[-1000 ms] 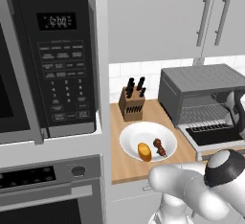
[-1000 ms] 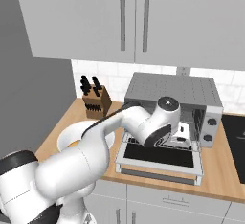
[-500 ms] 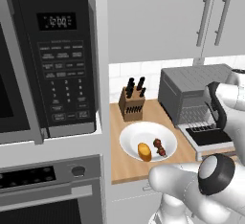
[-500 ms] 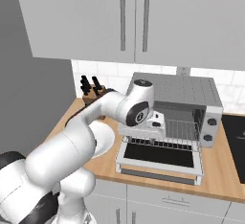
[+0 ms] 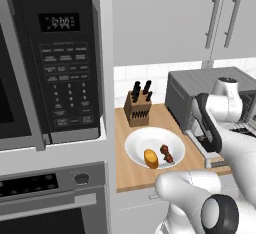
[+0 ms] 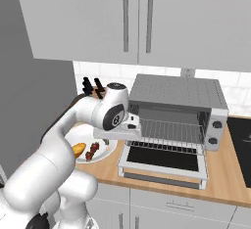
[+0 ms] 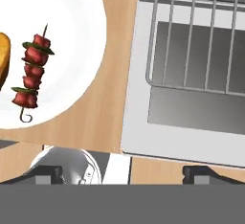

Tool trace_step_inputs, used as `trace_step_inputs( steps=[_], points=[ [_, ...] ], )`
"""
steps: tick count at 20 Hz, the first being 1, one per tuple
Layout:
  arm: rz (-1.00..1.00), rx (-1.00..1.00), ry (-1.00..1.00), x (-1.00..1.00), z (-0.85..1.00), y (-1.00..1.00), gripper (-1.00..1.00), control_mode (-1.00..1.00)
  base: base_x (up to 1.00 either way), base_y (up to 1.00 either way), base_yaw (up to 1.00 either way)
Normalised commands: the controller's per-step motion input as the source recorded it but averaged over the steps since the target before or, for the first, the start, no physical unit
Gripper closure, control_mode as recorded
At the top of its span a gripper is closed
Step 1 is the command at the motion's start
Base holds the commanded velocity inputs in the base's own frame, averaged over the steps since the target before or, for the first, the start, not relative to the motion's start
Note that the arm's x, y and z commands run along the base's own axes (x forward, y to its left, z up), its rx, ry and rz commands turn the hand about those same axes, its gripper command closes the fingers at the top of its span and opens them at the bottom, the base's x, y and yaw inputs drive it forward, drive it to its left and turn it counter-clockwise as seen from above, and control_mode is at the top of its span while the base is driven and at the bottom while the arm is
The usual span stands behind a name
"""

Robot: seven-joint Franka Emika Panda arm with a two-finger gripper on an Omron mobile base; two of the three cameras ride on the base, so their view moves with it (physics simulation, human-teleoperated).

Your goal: Pick up the kebab skewer and baguette bread, and place them inside the toaster oven. Close the toaster oven door and start by setting the timer.

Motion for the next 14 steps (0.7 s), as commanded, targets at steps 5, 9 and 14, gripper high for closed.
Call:
trace_step_inputs(
  steps=[5, 9, 14],
  points=[
    [0.00, 0.01, 0.06, 0.34, -0.01, 0.58, -1.00, -1.00, 0.00, 0.00, 0.00],
    [0.00, 0.00, 0.02, 0.33, -0.16, 0.40, -1.00, -1.00, 0.00, 0.00, 0.00],
    [0.02, 0.00, 0.00, 0.37, -0.36, 0.32, -1.00, -1.00, 0.00, 0.00, 0.00]
  ],
)
